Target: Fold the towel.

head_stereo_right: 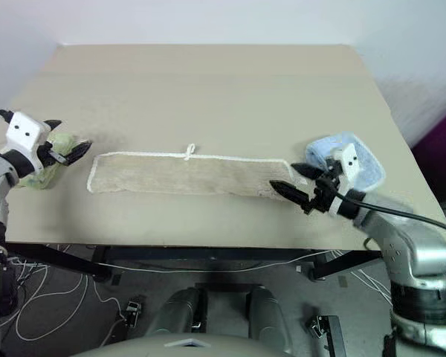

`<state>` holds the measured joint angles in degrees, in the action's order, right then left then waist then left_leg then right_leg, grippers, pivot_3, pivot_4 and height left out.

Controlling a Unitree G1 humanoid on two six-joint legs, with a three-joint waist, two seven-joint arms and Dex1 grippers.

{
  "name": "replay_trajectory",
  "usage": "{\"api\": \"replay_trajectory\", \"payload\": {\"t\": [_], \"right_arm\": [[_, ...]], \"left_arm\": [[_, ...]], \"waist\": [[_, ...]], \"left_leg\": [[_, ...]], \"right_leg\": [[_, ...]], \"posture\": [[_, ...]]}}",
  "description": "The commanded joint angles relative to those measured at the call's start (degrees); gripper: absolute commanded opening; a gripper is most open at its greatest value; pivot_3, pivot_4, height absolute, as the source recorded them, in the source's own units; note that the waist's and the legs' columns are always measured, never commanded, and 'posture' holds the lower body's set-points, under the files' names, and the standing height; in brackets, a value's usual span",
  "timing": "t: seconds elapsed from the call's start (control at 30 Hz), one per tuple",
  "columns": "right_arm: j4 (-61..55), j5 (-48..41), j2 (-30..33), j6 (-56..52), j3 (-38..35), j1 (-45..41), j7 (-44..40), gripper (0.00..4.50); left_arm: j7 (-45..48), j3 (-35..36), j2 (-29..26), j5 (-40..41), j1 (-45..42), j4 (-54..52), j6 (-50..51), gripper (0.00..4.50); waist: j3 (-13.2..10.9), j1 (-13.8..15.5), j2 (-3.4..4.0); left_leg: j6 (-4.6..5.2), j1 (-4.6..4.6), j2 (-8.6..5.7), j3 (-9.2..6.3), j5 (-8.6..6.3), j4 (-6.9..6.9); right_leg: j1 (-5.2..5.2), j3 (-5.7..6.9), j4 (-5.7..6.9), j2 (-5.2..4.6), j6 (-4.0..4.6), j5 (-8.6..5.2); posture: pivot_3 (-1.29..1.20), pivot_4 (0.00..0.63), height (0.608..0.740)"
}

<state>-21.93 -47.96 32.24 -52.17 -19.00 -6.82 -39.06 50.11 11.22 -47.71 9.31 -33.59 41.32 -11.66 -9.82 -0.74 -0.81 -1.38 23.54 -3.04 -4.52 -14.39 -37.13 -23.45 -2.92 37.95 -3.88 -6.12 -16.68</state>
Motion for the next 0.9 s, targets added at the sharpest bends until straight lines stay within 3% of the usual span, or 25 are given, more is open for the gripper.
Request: {"api": "replay_trajectory", "payload": {"t": [0.03, 0.2, 0.43, 0.7, 0.9], "right_arm": [[-3.6, -14.9, -3.7, -8.9, -5.6, 2.6, 10.5, 4.46], [-3.1, -32.6, -7.1, -13.3, -7.7, 9.3, 27.5, 4.46], [0.5, -48.4, -11.5, -5.6, -3.3, 10.8, 52.0, 4.46], [6.8, -53.1, -15.2, 5.7, -1.4, 5.8, 65.3, 4.46], [7.9, -52.2, -16.9, 10.0, -0.6, 4.5, 68.2, 4.46]], "left_arm": [[5.2, 0.3, 1.0, 4.9, 3.6, -10.7, 2.9, 4.50], [10.9, -2.2, 2.9, 9.3, 10.5, -24.8, 9.5, 4.50], [10.5, -5.4, 7.0, 9.4, 12.5, -31.8, 14.0, 4.50], [9.8, -5.1, 8.6, 10.0, 12.7, -33.3, 15.2, 4.50], [9.3, -4.5, 8.6, 10.0, 13.6, -34.4, 15.3, 4.50]], "waist": [[0.0, 0.0, 0.00], [0.0, 0.0, 0.00], [0.0, -0.2, 0.02], [0.0, -0.2, -0.01], [0.1, -0.3, -0.04]], "left_leg": [[0.00, 0.00, 0.00, 0.00, 0.00, 0.00], [0.00, -0.01, -0.01, -0.01, 0.00, 0.03], [0.01, -0.08, -0.01, 0.00, 0.00, 0.03], [0.01, -0.09, 0.01, 0.04, 0.00, 0.01], [0.01, -0.18, 0.01, 0.04, 0.00, 0.00]], "right_leg": [[0.01, 0.00, -0.02, -0.02, 0.00, 0.00], [0.02, -0.06, -0.05, -0.09, 0.01, -0.01], [0.07, -0.05, -0.06, -0.06, 0.01, -0.01], [0.09, -0.04, -0.06, 0.10, 0.00, -0.01], [0.18, -0.03, -0.06, 0.11, 0.00, -0.01]], "posture": [[0.00, 0.150, 0.740], [0.00, 0.150, 0.740], [0.00, 0.150, 0.740], [0.00, 0.150, 0.740], [0.00, 0.150, 0.740]]}}
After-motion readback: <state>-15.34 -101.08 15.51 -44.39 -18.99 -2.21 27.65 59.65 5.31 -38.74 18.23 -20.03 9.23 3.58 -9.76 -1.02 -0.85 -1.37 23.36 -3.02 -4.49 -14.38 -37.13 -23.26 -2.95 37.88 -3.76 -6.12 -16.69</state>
